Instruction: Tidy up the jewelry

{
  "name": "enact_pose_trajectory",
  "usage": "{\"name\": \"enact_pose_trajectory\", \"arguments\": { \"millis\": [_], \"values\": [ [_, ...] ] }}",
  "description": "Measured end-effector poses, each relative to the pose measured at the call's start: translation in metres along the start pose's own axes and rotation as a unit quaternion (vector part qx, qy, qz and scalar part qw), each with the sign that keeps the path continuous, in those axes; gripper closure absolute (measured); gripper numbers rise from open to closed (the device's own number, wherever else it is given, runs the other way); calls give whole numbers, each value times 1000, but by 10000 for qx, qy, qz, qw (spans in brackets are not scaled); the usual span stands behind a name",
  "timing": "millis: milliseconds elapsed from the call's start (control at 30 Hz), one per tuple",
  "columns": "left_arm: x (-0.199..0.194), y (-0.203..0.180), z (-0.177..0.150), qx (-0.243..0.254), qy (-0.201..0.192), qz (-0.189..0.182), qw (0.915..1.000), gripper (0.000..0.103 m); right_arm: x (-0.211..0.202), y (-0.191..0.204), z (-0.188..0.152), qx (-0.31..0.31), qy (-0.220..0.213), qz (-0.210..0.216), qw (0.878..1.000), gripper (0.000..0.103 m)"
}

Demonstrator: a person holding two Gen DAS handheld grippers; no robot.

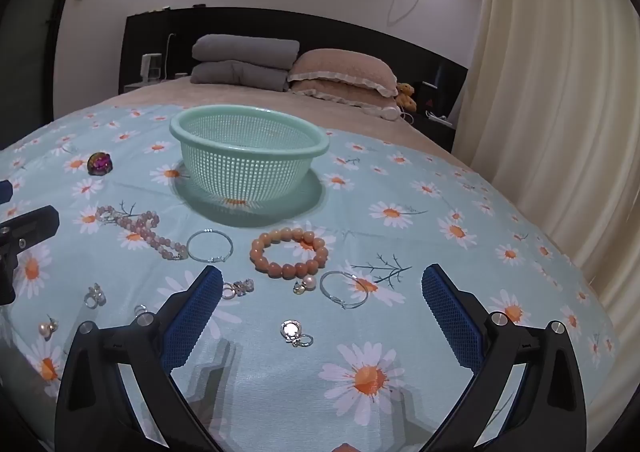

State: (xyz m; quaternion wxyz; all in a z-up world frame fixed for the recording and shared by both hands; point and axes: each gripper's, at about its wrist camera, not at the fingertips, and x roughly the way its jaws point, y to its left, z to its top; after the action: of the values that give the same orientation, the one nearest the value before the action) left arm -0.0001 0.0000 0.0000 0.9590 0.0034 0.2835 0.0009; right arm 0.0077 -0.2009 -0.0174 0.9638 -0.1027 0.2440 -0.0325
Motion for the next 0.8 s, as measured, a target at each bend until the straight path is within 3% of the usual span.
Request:
{"name": "enact_pose_trajectory", "arguments": {
  "millis": [800],
  "values": [
    [4,4,-2,-59,99,7,9999,5,0,-2,0,2,13,9,10000,7]
  ]
}}
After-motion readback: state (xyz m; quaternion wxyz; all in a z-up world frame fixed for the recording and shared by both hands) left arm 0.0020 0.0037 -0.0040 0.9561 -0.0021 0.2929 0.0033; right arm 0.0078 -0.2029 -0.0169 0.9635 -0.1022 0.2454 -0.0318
